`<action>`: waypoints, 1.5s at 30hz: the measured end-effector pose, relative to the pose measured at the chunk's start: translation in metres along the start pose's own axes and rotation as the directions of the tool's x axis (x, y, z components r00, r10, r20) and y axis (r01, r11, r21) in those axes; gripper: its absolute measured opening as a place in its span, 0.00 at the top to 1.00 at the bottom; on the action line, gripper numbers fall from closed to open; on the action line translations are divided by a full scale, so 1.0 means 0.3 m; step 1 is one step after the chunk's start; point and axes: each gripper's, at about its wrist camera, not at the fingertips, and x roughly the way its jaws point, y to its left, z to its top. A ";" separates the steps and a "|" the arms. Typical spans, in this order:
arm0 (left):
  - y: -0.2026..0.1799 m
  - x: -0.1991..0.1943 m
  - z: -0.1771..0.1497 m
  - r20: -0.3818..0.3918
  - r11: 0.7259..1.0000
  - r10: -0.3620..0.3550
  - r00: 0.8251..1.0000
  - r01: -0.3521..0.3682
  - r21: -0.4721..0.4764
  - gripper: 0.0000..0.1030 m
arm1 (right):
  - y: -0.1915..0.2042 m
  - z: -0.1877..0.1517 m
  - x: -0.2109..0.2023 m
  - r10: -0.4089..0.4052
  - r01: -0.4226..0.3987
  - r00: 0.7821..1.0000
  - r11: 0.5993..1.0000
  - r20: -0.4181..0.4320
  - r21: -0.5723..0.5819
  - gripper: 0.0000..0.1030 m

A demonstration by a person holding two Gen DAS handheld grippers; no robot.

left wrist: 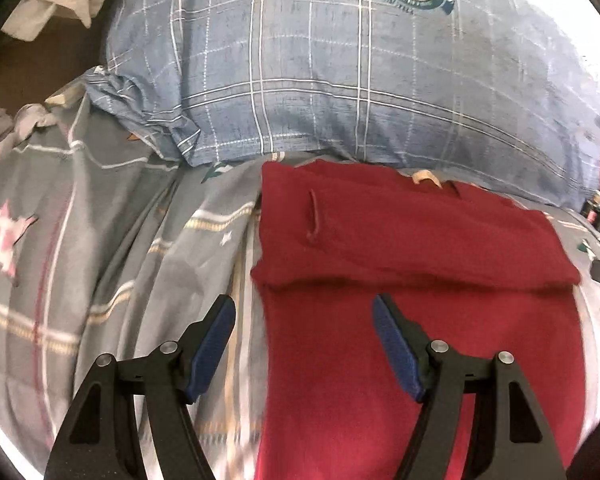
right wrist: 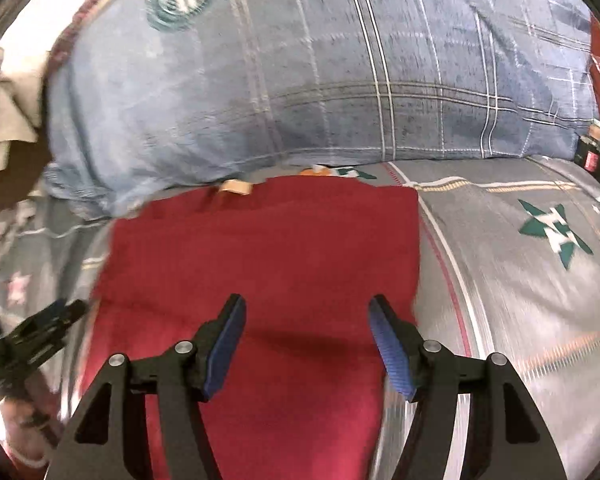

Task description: Fold small clothes

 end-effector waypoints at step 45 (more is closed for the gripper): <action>0.203 -0.265 -0.489 -0.342 0.976 -0.213 0.915 0.212 -0.042 0.54 | -0.013 -0.713 -0.133 0.216 -0.238 0.878 0.971 -0.427 0.003 0.74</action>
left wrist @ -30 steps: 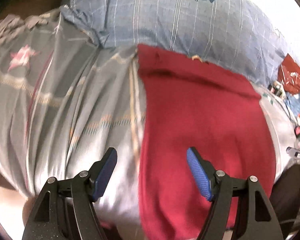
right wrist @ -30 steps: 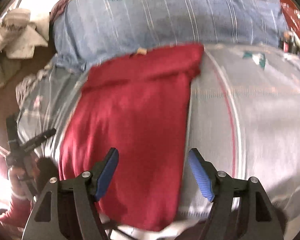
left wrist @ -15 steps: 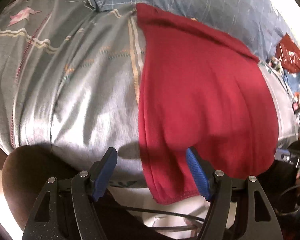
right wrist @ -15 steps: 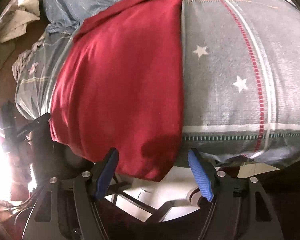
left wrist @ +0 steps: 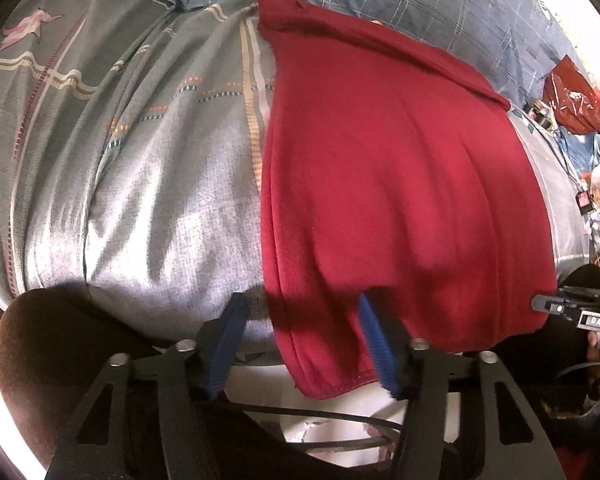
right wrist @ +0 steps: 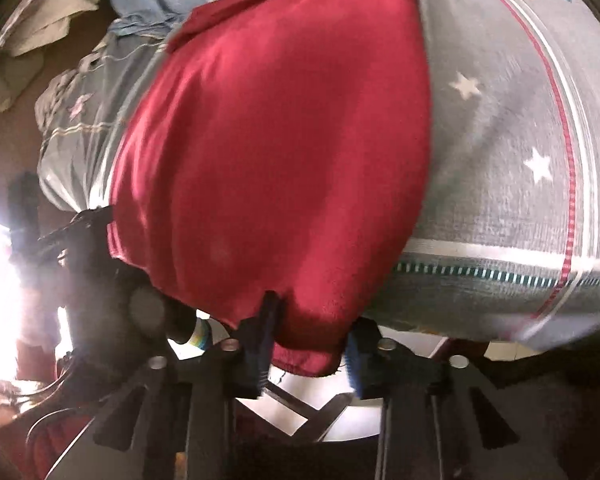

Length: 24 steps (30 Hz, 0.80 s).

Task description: Fold small clothes

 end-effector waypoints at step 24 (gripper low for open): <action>-0.044 0.029 -0.008 -0.015 1.000 0.003 1.000 -0.003 -0.014 0.74 | 0.039 0.021 0.018 0.101 -0.101 0.995 0.995 0.026 -0.001 0.77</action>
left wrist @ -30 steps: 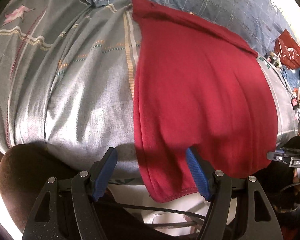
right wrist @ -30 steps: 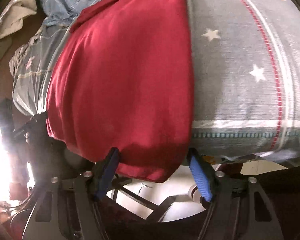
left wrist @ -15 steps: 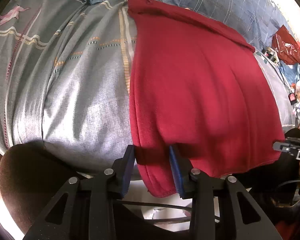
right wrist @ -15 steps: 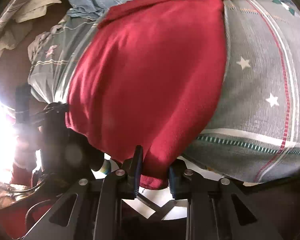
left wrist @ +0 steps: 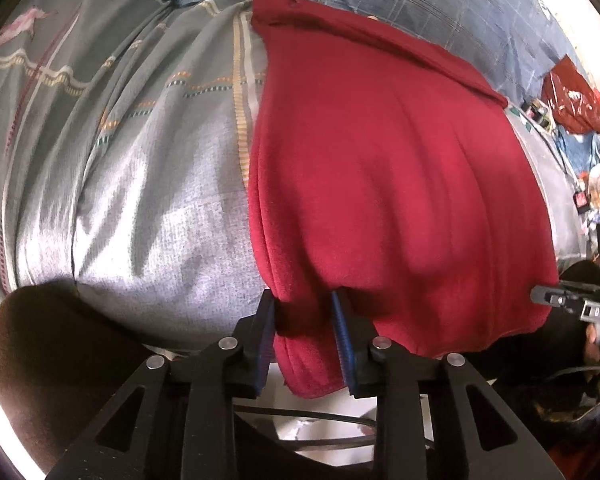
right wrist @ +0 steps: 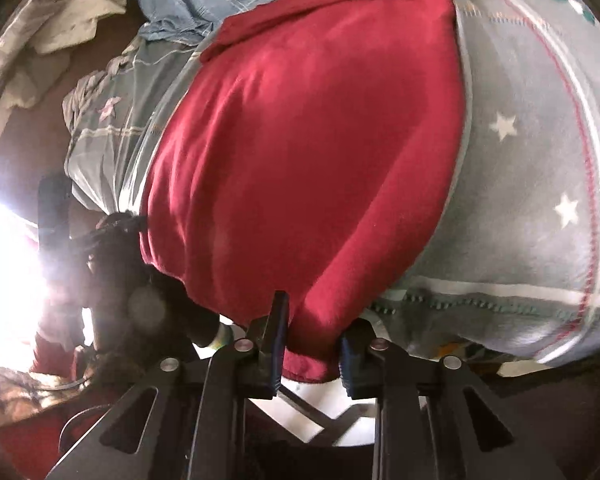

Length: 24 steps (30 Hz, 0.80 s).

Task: Fold small clothes
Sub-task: 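Lift the hem with both grippers and fold it toward the collar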

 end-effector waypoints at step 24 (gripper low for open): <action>0.007 -0.346 0.236 0.357 0.993 -0.108 0.928 0.114 0.004 0.94 | 0.087 0.312 -0.378 0.151 -0.112 0.890 0.987 0.431 -0.116 0.87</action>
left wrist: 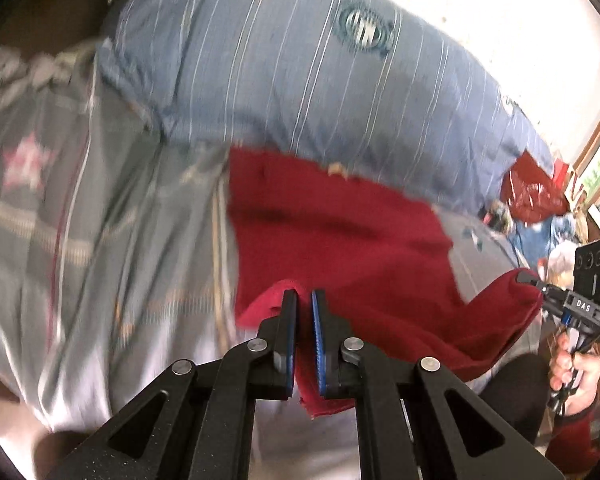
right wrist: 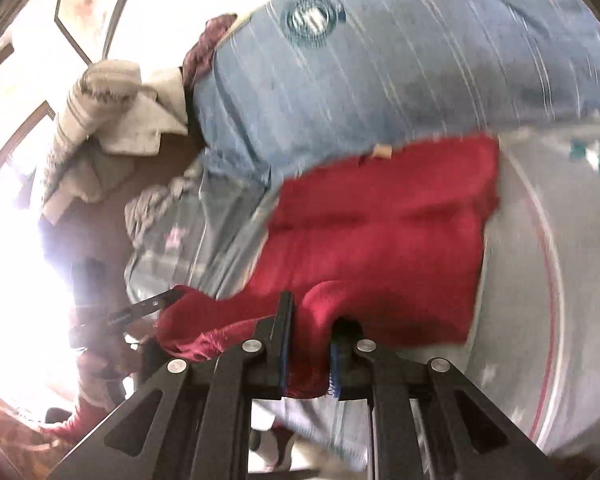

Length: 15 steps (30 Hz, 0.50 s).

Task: Fold small clothes
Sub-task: 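Lift the hem with both grippers and fold it toward the collar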

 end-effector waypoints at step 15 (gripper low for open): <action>0.015 0.551 0.347 -0.006 0.989 0.110 0.994 -0.110 -0.096 0.94 | -0.232 0.369 0.265 -0.184 0.179 0.982 0.980 0.049 0.091 0.87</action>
